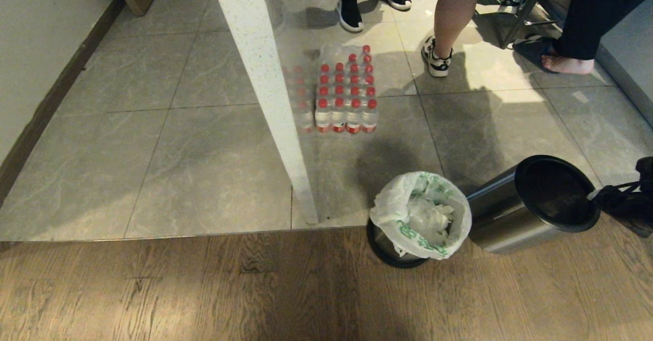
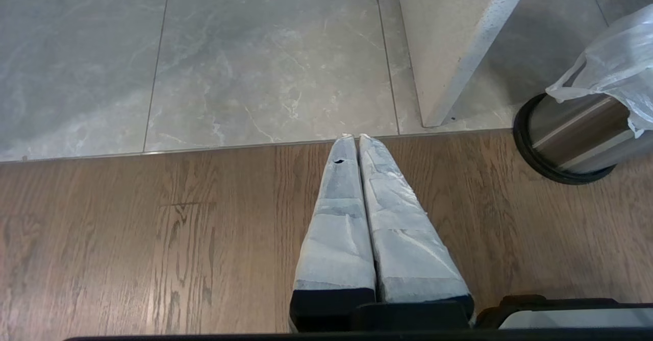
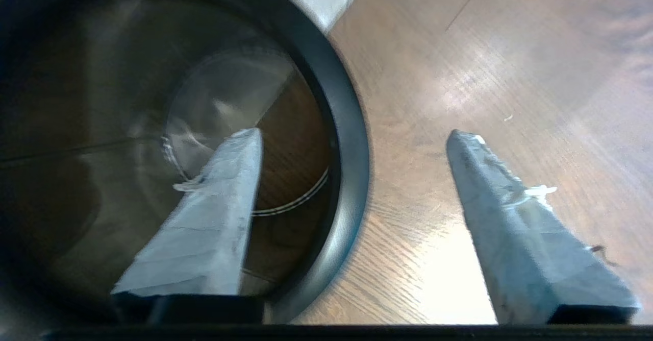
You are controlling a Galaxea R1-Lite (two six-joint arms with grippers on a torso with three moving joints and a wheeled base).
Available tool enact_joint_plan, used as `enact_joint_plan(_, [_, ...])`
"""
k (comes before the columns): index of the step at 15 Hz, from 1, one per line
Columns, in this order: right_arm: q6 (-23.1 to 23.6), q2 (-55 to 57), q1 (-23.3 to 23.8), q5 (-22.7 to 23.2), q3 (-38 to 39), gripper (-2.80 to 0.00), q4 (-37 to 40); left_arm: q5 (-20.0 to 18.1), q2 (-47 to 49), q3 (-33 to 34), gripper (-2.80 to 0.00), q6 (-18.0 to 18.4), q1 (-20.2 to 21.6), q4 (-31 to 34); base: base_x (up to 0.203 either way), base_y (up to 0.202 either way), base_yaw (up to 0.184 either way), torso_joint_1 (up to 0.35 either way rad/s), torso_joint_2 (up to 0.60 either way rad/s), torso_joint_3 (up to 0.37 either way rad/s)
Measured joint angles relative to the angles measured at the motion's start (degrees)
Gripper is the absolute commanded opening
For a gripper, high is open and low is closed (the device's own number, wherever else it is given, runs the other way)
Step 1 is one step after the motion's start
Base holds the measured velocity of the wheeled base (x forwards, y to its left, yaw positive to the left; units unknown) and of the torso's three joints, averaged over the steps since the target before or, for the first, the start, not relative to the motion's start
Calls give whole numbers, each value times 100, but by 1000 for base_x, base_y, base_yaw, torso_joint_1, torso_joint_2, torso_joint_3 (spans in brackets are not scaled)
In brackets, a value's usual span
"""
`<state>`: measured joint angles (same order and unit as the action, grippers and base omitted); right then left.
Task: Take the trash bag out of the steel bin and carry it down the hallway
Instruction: Pick up the trash bag
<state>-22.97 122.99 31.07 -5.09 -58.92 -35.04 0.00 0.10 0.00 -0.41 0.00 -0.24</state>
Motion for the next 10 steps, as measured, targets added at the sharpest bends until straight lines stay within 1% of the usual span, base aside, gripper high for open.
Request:
enact_joint_plan(2, [113, -652, -24, 141, 469, -280, 26, 0, 0, 0, -280, -7, 0, 2, 0, 0, 0, 0, 0, 0])
enact_joint_plan(3, [210, -978, -107, 232, 691, -280, 70, 0, 0, 0, -280, -7, 0, -5, 0, 0, 0, 0, 0, 0])
enact_joint_plan(4, [297, -1289, -272, 276, 891, -280, 144, -2, 0, 0, -280, -10, 0, -6, 0, 0, 0, 0, 0, 0])
enact_joint_plan(5, [342, -1554, -548, 228, 1047, -280, 292, 0, 0, 0, -280, -7, 0, -2, 0, 0, 0, 0, 0, 0])
enact_joint_plan(8, [365, -2227, -1885, -347, 1380, -280, 1021, 0, 0, 0, -280, -7, 0, 0, 0, 0, 0, 0, 0, 0])
enact_joint_plan(10, [363, -2566, -2862, -744, 1585, -280, 1470, -2, 0, 0, -280, -4, 0, -2, 0, 0, 0, 0, 0, 0])
